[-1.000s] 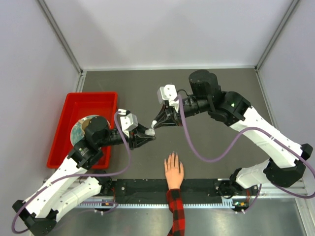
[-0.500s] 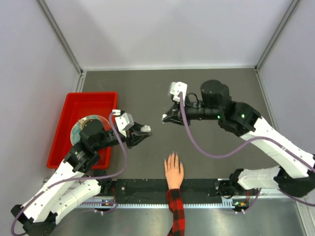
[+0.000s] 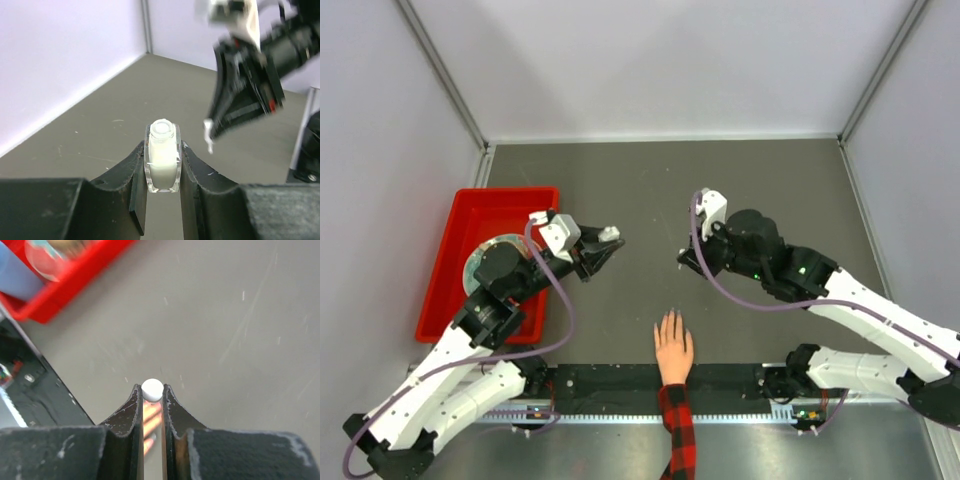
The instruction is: Paint the nails
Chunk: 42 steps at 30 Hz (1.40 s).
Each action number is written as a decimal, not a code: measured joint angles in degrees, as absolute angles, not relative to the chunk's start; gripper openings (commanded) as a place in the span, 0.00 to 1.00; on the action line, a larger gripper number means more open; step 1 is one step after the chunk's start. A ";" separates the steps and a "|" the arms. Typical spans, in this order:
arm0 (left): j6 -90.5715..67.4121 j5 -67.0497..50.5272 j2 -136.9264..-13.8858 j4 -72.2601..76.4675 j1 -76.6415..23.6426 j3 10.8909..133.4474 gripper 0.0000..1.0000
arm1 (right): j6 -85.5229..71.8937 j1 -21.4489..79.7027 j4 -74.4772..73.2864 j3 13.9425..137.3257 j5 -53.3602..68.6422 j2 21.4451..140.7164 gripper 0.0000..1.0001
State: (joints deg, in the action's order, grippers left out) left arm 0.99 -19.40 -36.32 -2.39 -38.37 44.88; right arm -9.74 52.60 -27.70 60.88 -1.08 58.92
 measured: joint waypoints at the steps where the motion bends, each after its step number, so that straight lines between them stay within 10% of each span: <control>1: 0.99 -18.65 -37.06 -1.37 -38.37 44.88 0.00 | -10.17 52.51 -27.40 59.68 -1.34 58.76 0.00; 22: 4.54 -8.91 -59.83 15.31 -36.27 47.03 0.00 | -14.09 52.29 -9.08 35.66 1.08 60.88 0.00; 42: -7.05 -24.82 -73.43 29.28 -18.61 47.92 0.00 | -13.37 52.27 -4.73 34.85 1.61 69.97 0.00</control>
